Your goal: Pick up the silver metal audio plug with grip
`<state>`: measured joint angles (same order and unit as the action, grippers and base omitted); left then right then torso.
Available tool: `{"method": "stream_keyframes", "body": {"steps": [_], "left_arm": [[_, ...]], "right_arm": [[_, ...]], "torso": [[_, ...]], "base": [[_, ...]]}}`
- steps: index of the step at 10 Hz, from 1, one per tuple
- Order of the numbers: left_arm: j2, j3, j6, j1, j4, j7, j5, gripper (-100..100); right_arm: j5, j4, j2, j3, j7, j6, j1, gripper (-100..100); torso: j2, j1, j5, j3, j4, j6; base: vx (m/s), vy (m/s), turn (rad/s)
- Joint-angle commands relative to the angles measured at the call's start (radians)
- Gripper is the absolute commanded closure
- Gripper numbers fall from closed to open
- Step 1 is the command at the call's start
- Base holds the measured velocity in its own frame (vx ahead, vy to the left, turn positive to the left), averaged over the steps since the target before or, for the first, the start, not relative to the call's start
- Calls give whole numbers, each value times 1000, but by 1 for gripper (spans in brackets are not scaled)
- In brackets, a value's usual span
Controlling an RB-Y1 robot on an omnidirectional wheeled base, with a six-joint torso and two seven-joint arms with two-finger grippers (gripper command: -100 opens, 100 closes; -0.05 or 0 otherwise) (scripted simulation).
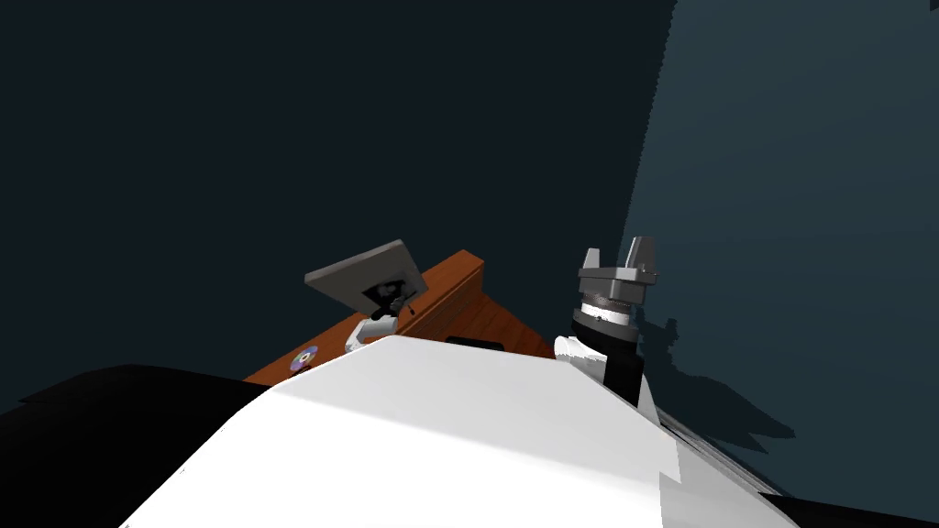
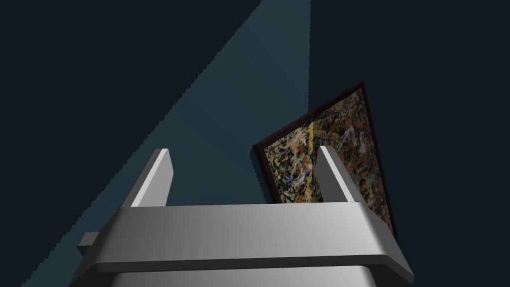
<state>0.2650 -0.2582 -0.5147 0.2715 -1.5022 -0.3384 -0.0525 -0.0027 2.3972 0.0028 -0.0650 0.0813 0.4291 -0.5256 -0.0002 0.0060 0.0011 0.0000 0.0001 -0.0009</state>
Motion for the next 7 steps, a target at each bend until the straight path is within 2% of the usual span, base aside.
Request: {"method": "stream_keyframes", "body": {"steps": [1, 2, 3, 5, 6, 7], "left_arm": [[-3, 2, -30, -7, 21, -12, -2, -100], [2, 7, -70, -16, 55, -31, -18, -100], [2, 7, -70, -16, 55, -31, -18, -100], [13, 20, -137, -34, 113, -68, -50, -100], [13, 20, -143, -34, 118, -68, -50, -100], [19, 28, -176, -41, 146, -84, -67, -100]], "right_arm": [[0, 0, 0, 0, 0, 0, 0, 0], [0, 0, 0, 0, 0, 0, 0, 0], [0, 0, 0, 0, 0, 0, 0, 0], [0, 0, 0, 0, 0, 0, 0, 0], [0, 0, 0, 0, 0, 0, 0, 0], [0, 0, 0, 0, 0, 0, 0, 0]], "torso": [[0, 0, 0, 0, 0, 0], [0, 0, 0, 0, 0, -1], [0, 0, 0, 0, 0, 0], [0, 0, 0, 0, 0, 0], [0, 2, 0, 0, 0, 0], [0, 1, 0, 0, 0, -1]], "base": [[-6, 58, -153], [-6, 58, -219], [-7, 53, -143], [-9, 79, -332], [-17, 81, -110], [-13, 69, -186]]}}
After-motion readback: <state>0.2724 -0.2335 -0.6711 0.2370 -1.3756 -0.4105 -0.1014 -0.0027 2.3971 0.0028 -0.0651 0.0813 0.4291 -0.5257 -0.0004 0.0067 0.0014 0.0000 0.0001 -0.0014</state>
